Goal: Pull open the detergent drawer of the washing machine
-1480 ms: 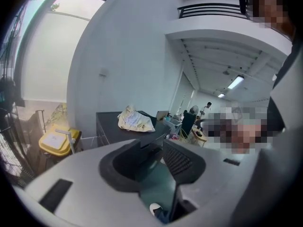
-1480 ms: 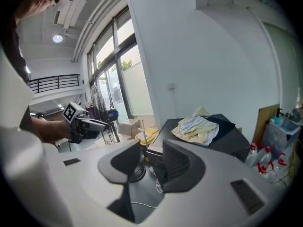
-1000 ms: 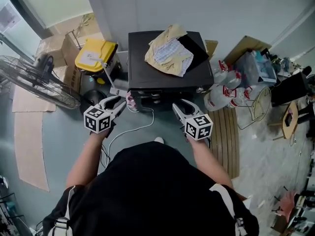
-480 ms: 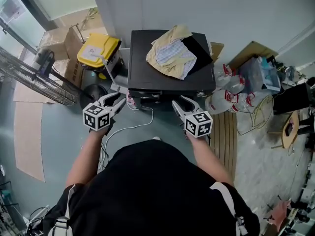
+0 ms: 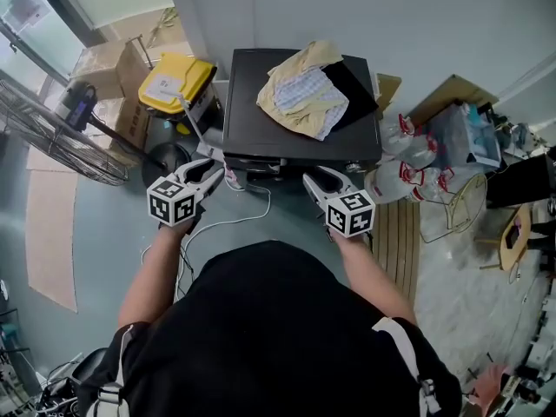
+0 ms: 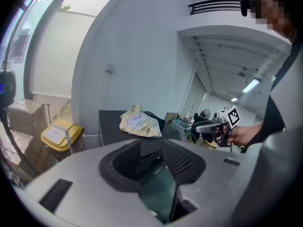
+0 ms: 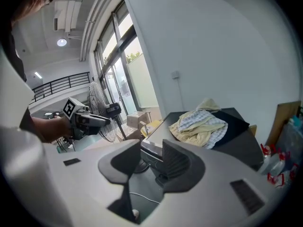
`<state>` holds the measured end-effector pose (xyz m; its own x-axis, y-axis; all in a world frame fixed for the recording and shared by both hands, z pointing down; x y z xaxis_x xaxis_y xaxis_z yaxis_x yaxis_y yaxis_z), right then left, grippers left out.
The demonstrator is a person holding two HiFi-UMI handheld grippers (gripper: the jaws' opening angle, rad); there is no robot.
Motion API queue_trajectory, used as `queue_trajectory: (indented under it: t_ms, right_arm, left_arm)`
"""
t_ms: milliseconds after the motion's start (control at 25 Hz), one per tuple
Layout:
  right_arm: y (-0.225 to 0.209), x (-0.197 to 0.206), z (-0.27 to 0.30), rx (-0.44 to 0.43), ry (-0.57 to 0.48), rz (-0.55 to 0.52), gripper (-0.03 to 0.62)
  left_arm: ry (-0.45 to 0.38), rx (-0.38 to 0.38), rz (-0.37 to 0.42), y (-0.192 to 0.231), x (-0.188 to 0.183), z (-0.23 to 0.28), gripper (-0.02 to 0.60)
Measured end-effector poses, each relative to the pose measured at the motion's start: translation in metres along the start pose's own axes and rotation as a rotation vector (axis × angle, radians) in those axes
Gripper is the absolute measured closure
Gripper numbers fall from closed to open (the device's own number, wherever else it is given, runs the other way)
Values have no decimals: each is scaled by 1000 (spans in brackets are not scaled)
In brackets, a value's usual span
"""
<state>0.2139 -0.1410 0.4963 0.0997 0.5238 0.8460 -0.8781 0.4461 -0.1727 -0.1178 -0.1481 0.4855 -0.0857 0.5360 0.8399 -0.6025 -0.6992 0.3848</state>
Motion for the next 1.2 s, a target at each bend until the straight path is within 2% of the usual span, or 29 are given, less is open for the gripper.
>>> queue_trajectory:
  t_ms: [240,560,880,1200]
  right_arm:
    - [-2,1,5,-23,21,-7,447]
    - [2,2,17,-10,44,-17,447]
    - [9,8,37,6,74,7,447]
    - [13,15,52,30,103,19,447]
  left_arm:
    - [-7,-13,-2,1,-5,1,436]
    - [-6,2,-17,19,0,3,436]
    - [31,20,-18,43,1,0,436]
    - [98,38,-44,68,24,3,436]
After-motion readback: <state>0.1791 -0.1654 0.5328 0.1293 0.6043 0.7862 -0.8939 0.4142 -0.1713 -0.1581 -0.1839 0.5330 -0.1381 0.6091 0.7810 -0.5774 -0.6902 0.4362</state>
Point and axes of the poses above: the fingertips, and each gripper's own axes: z forward along the fingers, y to its left, x out of its underside, the point moved 8 cm from there along -z, backward along the fingers, and after that the axes turned 11 degrees about x, right-handed, at the moved point
